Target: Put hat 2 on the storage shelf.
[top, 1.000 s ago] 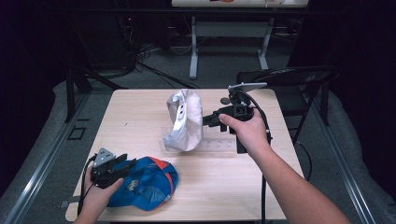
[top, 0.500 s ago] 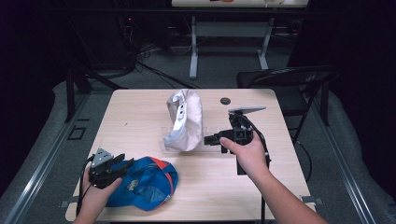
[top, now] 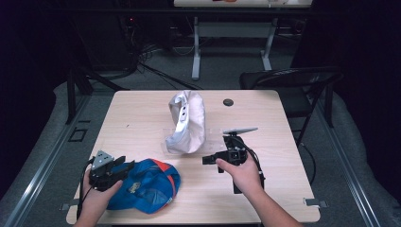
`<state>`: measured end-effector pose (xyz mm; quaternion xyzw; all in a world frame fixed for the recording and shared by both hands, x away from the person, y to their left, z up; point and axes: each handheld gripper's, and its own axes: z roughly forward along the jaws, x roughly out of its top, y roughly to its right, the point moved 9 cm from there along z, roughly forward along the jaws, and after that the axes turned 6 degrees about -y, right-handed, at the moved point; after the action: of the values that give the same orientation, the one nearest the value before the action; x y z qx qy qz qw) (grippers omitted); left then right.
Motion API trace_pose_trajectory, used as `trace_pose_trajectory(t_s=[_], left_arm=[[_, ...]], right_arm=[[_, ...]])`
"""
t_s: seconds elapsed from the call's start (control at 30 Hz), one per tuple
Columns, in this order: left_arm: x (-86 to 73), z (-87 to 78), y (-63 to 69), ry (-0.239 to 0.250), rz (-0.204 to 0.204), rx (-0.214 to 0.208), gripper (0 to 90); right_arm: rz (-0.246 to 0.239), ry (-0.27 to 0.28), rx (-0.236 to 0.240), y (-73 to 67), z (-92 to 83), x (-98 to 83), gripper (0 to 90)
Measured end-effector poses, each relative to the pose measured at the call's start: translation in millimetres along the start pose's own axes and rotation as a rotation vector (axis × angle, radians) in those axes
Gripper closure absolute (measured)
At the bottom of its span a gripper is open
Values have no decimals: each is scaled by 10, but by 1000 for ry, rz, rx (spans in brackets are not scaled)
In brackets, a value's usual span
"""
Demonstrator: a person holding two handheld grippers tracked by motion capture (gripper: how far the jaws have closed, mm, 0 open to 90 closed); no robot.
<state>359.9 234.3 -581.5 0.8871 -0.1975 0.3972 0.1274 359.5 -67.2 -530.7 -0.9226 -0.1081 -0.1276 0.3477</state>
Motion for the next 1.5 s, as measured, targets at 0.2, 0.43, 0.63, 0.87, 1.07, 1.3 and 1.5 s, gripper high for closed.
trace_pose_trajectory(t_s=[0.2,0.43,0.63,0.87,1.07,1.3,1.5], left_arm=[[-3,7,-13,-3,3,7,545],[-5,-2,-28,-2,1,13,544],[-11,14,-33,-6,11,18,544],[-31,42,-36,-21,18,21,544],[-31,37,-41,-19,20,25,543],[-31,31,-60,-20,19,29,543],[-28,23,-81,-19,18,34,543]], right_arm=[[-12,-13,-6,19,174,-105,647],[-31,-34,10,7,409,-237,634],[-53,-75,13,-1,607,-340,624],[-84,-104,38,-63,832,-395,595],[-104,-144,68,-173,996,-458,582],[-119,-146,114,-300,1108,-462,565],[-121,-163,108,-313,1192,-471,558]])
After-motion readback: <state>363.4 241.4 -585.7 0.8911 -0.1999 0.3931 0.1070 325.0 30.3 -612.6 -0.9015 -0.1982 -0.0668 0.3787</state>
